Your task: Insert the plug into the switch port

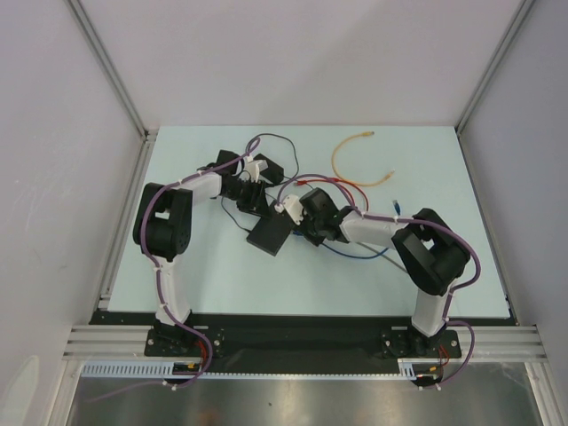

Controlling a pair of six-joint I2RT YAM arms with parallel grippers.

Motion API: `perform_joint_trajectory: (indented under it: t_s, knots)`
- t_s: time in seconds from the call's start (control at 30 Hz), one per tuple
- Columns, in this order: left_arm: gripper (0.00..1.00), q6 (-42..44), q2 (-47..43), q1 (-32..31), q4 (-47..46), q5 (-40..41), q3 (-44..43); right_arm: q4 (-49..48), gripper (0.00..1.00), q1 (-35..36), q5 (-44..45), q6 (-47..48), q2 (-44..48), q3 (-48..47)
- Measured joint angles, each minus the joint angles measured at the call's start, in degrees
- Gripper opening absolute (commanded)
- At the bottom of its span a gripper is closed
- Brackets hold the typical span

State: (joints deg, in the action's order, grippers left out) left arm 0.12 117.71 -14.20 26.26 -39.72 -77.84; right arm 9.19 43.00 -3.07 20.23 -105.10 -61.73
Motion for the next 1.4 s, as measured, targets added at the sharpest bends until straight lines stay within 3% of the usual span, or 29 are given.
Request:
perform_joint_trajectory:
  t_s: [0.43, 1.07, 1.4]
  knots:
    - [0.39, 0.0, 0.0, 0.02, 0.02, -0.04, 0.0, -1.46, 0.0, -1.42, -9.2, -3.23, 1.09, 2.12]
    - [0.38, -0.07, -0.33, 0.02, -0.9, -0.94, 1.09, -3.26, 0.0, -0.59, -5.6, -9.51, 1.99, 3.63]
    - [0.36, -1.51, -1.25, 0.09, -3.43, -1.03, 3.02, -1.25, 0.0, -2.84, -10.82, -14.53, 0.76, 1.9]
